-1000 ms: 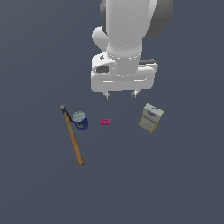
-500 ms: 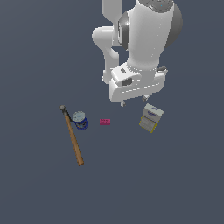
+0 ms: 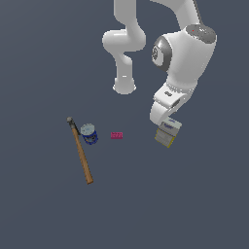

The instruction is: Pick up a designated object from a clutter of objects.

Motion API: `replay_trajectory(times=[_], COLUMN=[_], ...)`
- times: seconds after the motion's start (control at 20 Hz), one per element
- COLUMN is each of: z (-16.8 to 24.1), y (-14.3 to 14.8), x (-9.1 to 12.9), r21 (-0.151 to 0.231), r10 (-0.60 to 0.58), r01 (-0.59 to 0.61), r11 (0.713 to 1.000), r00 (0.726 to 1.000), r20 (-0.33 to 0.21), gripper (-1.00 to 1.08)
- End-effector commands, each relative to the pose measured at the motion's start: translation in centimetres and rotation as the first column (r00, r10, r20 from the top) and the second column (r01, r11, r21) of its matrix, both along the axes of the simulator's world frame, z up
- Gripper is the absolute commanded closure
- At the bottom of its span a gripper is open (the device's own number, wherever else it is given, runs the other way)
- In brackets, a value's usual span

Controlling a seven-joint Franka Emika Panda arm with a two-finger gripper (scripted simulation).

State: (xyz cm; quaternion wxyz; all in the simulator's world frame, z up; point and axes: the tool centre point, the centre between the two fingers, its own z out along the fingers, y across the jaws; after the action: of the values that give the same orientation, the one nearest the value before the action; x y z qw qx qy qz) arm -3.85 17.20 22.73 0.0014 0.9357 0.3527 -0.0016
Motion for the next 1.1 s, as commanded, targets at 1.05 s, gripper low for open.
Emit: replay_trajectory(times=[1.05], z=[-5.2], y=[4.0], x=[-2.2], r21=[0.005], r10=[0.200], r01=[-0.200], r11=[0.980], r00=[0.980], r20=[0.001], gripper=[-0.92])
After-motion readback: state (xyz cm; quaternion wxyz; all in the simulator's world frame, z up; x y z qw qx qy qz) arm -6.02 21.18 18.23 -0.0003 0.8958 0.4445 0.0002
